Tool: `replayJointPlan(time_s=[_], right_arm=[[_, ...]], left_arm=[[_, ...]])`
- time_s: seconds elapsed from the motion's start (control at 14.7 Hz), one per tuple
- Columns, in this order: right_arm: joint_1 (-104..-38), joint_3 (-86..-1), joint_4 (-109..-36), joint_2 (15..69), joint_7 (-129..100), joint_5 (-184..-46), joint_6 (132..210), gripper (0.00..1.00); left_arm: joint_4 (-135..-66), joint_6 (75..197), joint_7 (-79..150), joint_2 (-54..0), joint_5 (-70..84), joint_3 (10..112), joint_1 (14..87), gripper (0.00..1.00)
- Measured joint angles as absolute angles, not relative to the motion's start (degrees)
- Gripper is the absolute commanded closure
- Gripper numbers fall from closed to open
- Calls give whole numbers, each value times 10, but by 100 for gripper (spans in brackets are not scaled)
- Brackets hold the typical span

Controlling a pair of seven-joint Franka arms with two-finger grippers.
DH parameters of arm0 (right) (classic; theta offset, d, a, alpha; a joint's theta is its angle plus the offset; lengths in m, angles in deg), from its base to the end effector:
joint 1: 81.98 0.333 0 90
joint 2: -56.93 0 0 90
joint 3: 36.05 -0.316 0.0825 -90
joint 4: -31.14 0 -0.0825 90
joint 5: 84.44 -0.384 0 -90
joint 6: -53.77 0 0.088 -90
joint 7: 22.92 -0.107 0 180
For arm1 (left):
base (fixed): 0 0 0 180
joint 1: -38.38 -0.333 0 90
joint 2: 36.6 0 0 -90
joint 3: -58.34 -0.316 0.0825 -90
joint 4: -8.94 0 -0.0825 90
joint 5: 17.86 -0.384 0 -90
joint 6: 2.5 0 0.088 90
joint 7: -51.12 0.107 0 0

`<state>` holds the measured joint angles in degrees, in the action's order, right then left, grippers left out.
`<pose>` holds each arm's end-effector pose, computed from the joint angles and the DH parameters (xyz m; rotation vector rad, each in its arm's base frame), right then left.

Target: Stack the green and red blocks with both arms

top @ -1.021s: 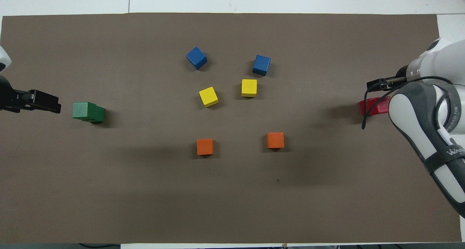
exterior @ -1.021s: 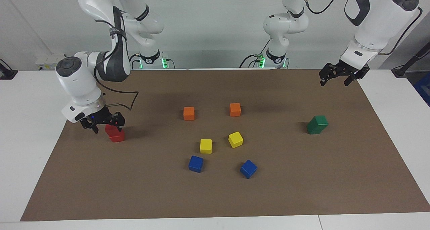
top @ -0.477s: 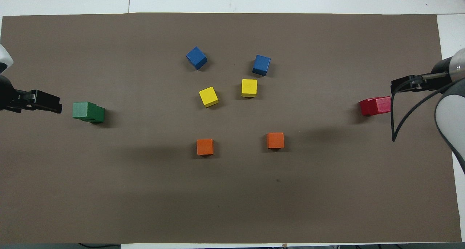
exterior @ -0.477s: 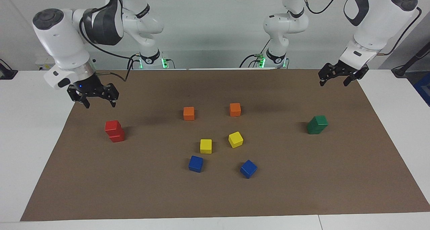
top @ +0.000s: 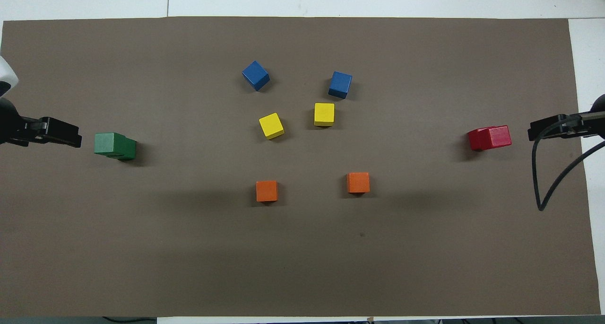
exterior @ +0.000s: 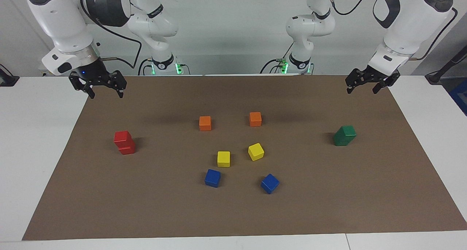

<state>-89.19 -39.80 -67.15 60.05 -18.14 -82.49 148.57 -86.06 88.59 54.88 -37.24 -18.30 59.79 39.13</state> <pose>0.5413 -0.0352 0.5930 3.1044 0.0402 -0.0144 0.5495 -0.0204 0.5911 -3.1289 0.1634 0.0896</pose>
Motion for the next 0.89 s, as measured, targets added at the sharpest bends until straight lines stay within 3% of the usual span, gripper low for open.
replayJointPlan(time_s=[0.89], right_arm=[[-893, -398, -649, 599, -183, -825, 1457, 0]], left_arm=[[-861, 886, 549, -372, -183, 598, 392, 0]])
